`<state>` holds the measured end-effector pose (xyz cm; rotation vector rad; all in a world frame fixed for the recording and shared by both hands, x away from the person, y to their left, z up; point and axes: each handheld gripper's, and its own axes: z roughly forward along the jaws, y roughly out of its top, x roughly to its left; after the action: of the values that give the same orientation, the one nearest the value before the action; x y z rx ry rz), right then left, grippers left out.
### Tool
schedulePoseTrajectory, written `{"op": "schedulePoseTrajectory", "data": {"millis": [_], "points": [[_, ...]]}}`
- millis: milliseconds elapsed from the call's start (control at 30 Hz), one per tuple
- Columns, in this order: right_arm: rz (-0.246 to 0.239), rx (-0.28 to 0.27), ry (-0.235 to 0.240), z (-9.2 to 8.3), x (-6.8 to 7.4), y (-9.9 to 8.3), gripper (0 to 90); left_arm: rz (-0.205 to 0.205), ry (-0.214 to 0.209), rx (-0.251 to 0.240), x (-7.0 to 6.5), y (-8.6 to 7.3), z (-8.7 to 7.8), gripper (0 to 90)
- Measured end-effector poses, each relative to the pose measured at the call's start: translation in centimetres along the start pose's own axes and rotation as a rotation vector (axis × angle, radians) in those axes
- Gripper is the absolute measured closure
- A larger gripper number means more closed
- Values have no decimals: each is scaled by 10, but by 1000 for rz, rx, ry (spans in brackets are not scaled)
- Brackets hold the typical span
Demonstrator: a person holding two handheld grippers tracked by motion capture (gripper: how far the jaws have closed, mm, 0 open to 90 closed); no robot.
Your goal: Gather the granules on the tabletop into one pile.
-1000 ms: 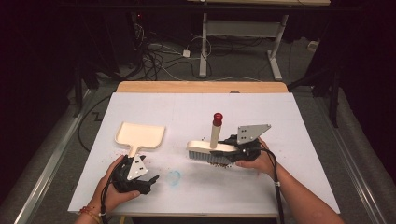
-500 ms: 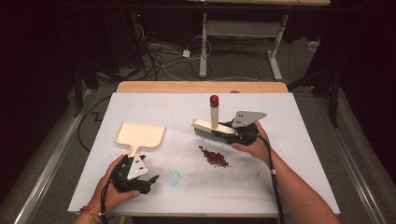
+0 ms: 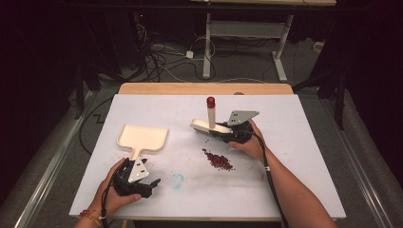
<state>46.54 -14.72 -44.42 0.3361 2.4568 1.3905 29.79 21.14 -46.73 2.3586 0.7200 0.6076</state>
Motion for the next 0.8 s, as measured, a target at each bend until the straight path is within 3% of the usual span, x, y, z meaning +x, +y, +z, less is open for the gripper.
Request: {"op": "schedulePoseTrajectory", "data": {"millis": [333,533,800], "points": [[-126,35,172,-21,21,-5,665,9,-7,18,-2,0,2,178],[-166,48,194,-35,31,-7,667,16,-9,25,-3,1,2,178],[-163,37,208,-48,36,-13,667,20,-7,26,-4,1,2,178]]}}
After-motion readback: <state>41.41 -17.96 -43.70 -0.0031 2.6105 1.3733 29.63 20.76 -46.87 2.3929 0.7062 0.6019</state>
